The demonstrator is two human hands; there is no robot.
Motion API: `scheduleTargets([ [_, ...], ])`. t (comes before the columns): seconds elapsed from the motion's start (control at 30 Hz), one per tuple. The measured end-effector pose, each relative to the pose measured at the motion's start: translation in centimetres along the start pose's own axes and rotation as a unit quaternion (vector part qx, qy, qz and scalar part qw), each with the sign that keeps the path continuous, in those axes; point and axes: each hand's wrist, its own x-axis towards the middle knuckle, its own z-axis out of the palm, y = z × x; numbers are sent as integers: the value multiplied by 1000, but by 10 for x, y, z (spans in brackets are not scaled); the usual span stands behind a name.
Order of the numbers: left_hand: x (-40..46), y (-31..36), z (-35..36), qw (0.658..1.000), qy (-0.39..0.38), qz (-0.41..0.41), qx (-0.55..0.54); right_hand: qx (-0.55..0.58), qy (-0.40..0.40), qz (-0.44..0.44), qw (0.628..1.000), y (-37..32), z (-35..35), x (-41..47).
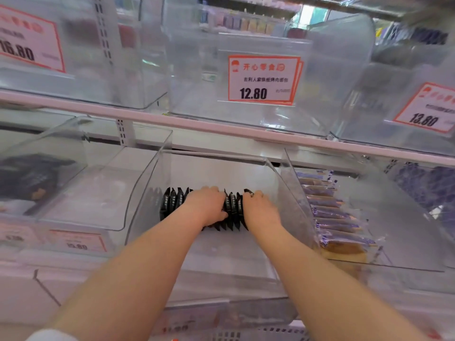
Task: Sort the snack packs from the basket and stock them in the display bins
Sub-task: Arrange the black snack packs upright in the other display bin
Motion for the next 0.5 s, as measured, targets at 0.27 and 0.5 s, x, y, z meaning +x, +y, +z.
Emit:
scheduleTargets([
  [0.27, 6, 4, 13, 999, 46, 19, -22, -77, -10, -16, 997, 2, 15, -17],
  [0.5, 3, 5, 17, 997, 59, 51, -27, -90, -13, -1, 996, 3, 13, -17],
])
